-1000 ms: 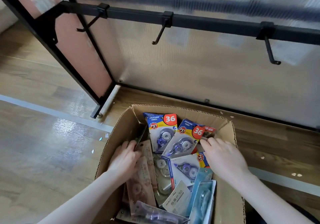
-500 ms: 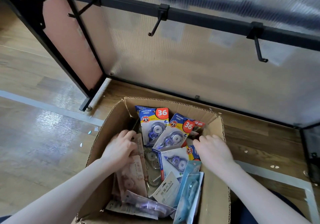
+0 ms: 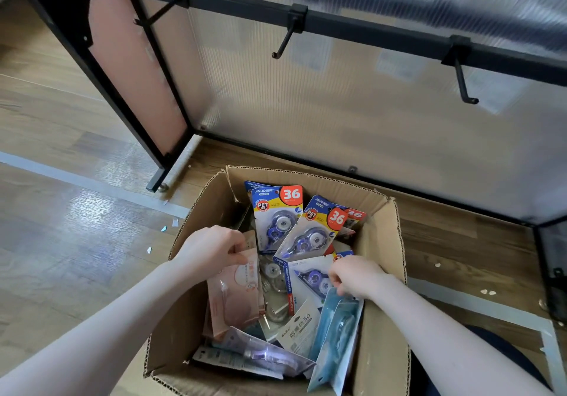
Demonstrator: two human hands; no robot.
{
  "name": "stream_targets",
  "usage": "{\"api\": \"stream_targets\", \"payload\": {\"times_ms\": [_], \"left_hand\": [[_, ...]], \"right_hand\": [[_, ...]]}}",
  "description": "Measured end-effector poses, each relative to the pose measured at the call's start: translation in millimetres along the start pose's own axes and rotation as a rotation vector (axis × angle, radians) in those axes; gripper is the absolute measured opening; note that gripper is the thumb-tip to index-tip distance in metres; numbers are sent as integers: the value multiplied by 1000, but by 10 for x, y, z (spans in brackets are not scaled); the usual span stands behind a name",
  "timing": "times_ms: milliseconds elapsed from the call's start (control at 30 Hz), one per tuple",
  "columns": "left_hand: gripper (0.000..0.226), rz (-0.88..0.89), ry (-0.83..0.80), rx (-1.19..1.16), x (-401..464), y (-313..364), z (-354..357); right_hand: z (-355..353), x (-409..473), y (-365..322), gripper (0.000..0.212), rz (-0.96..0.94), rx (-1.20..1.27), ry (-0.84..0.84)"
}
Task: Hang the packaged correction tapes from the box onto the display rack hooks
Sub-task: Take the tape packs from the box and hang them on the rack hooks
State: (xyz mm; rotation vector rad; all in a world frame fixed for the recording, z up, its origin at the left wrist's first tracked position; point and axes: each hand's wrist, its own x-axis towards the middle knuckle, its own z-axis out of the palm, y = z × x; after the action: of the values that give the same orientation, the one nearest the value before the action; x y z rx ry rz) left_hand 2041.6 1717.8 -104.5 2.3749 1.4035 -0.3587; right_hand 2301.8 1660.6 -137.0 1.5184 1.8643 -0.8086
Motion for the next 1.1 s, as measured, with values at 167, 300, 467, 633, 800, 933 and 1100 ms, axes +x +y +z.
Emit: {"api": "stream_targets", "payload": {"times_ms": [167,300,467,633,800,933,1100], "left_hand": [[19,6,-63,27,48,16,-48],[4,57,-181,63,115,-3,-101],[11,54,-256,43,158,-76,-79],[9,77,-145,170,159,-45,-160],[21,47,31,158,169,-67,-318],[19,9,44,88,-2,10,-610],[17,-17,105,58,-315,286,-1425]], "right_hand": [[-19,-52,-13,12,-121,163,58],[-123,-84,6,6,-104,238,125],[-167,-113,49,16,-88,240,97],[-235,-100,41,11,-137,339,243],[-419,-188,41,13,-137,482,349],[-674,-549,28,13,-82,424,445],[-1157,-1285,-30,22,7,341,584]]}}
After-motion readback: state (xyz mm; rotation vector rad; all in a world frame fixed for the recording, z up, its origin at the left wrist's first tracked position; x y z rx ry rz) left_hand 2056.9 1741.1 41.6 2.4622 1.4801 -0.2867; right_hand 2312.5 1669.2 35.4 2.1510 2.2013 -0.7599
